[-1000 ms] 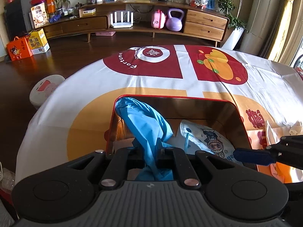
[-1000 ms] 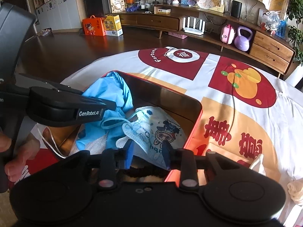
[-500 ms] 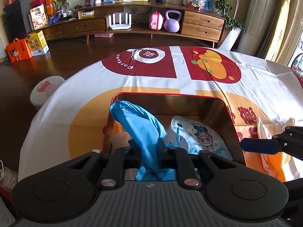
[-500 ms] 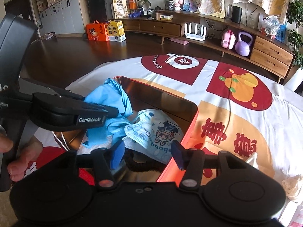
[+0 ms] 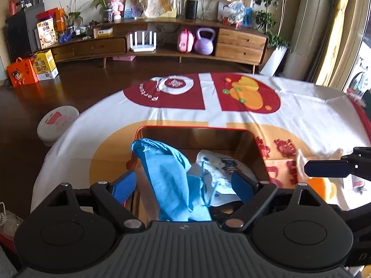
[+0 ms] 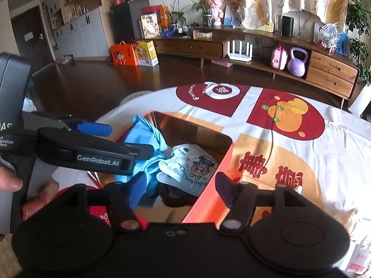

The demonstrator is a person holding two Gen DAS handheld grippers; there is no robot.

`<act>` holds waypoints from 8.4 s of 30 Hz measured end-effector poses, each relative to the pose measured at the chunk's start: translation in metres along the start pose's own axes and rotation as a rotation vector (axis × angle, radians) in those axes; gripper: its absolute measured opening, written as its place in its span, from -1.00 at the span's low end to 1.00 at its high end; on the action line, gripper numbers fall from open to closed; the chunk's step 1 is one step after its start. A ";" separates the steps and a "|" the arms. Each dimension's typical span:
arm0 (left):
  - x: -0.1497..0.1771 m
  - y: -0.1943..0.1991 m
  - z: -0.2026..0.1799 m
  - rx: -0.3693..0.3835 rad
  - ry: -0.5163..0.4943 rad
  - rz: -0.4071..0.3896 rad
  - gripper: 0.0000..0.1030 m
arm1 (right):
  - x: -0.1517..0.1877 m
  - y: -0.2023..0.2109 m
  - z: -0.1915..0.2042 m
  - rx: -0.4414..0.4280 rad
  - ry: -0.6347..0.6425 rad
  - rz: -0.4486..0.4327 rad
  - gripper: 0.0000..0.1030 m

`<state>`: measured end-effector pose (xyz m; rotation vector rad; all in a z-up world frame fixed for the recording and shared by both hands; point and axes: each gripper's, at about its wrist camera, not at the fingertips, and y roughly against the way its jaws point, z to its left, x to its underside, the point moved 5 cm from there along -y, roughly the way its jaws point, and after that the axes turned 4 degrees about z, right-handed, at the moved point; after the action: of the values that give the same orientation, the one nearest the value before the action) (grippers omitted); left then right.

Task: Organize soft objects
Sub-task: 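Move both tools back from the tin toward the yellow duck and wipes, then grasp the yellow duck with the left tool while the right tool grasps the swab bag, then lift and carry the duck with the left tool while the right tool carries the bag toward the tin, then lower the duck into the tin with the left tool while the right tool releases the bag inside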

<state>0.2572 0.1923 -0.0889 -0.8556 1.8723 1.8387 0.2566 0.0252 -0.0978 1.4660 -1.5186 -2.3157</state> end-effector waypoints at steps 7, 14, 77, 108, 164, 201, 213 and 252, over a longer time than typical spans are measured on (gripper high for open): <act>0.001 0.034 -0.009 0.024 0.010 -0.055 0.74 | 0.006 0.035 -0.003 -0.025 -0.019 -0.051 0.59; 0.006 0.065 -0.028 0.054 -0.011 -0.108 0.79 | 0.018 0.070 -0.009 -0.049 -0.043 -0.095 0.81; 0.063 -0.059 -0.249 0.154 -0.267 -0.027 0.99 | 0.175 0.078 -0.259 0.302 -0.298 0.014 0.58; 0.058 -0.077 -0.233 0.109 -0.223 0.030 -0.35 | 0.194 0.083 -0.273 0.363 -0.407 0.030 -0.84; 0.078 -0.039 -0.199 0.233 -0.127 0.096 0.15 | 0.177 0.121 -0.223 0.278 -0.419 -0.102 -0.95; 0.056 0.030 -0.145 0.186 -0.086 -0.007 -0.53 | 0.108 0.144 -0.124 0.128 -0.248 -0.174 -0.95; 0.035 0.056 -0.099 0.145 -0.058 -0.051 -0.53 | 0.060 0.123 -0.071 0.062 -0.137 -0.198 -0.95; -0.028 -0.039 -0.004 -0.021 -0.070 0.026 -0.53 | 0.020 -0.029 0.019 -0.010 0.065 0.021 -0.95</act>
<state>0.3044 0.1948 -0.0999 -0.7670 1.8326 1.8819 0.2452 0.0446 -0.1308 1.4994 -1.4971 -2.2374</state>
